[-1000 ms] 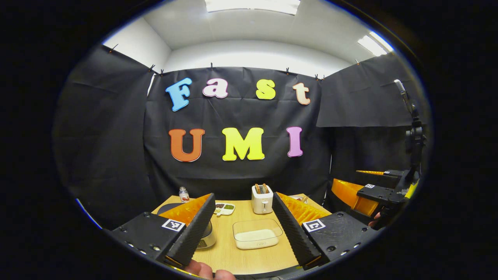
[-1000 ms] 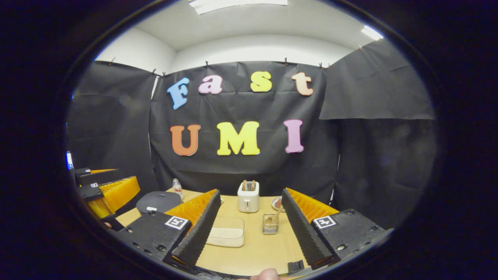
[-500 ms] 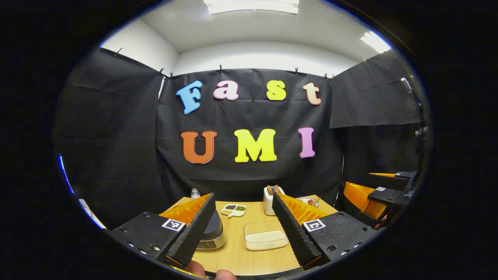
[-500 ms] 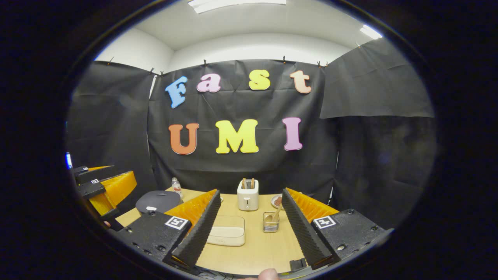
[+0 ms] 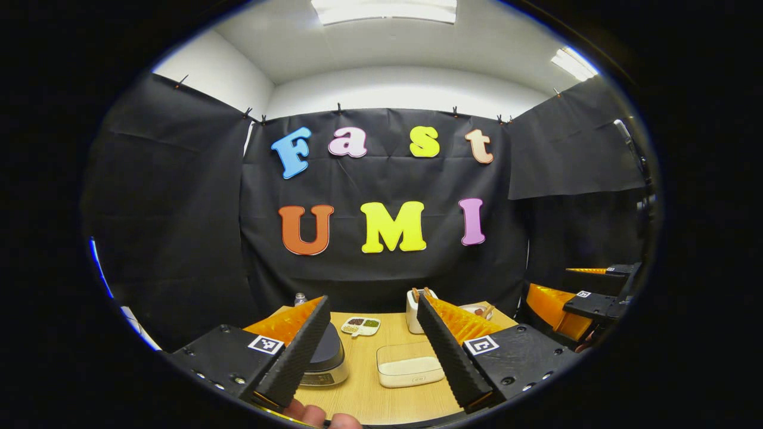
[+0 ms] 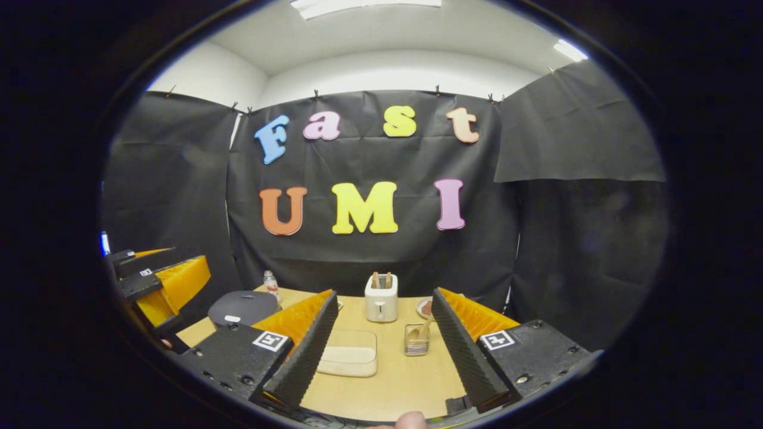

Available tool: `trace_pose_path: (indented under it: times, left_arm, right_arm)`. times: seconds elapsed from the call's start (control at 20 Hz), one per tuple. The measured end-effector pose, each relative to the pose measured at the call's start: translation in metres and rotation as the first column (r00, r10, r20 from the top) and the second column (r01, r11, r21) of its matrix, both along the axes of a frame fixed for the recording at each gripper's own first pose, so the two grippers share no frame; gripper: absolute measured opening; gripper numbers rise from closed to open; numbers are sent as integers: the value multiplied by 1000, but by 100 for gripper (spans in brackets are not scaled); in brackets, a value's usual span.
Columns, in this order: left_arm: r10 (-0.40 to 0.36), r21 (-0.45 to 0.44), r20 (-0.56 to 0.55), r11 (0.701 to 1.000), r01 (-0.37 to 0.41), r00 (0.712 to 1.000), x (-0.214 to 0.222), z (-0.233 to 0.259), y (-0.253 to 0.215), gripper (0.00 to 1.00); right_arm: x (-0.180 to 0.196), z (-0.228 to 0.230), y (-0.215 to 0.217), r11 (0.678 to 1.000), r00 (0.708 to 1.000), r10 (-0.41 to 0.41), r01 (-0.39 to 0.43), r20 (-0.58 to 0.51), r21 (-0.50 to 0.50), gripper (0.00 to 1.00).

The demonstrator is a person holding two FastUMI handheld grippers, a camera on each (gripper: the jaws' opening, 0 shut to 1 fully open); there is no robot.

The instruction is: Close the left gripper, press the button to open the rice cooker; take a wooden spoon from the chopstick holder with the right hand, scoop a spoonful of rice and pour it into the rice cooker, then put the wooden spoon back into the chopstick holder.

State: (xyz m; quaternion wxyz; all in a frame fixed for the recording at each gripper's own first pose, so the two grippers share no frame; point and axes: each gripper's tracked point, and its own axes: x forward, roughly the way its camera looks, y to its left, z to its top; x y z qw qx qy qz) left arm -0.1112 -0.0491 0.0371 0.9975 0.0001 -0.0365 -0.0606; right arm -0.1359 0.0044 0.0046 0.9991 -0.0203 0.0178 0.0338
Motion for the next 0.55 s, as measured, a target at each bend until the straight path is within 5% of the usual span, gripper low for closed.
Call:
trace_pose_path:
  times: [0.55]
  left_arm:
    - [30,14,-13,999,-30,999,5,-5,7,95]
  right_arm:
    - [2,2,2,1000,1000,-1,1,1,-3,100]
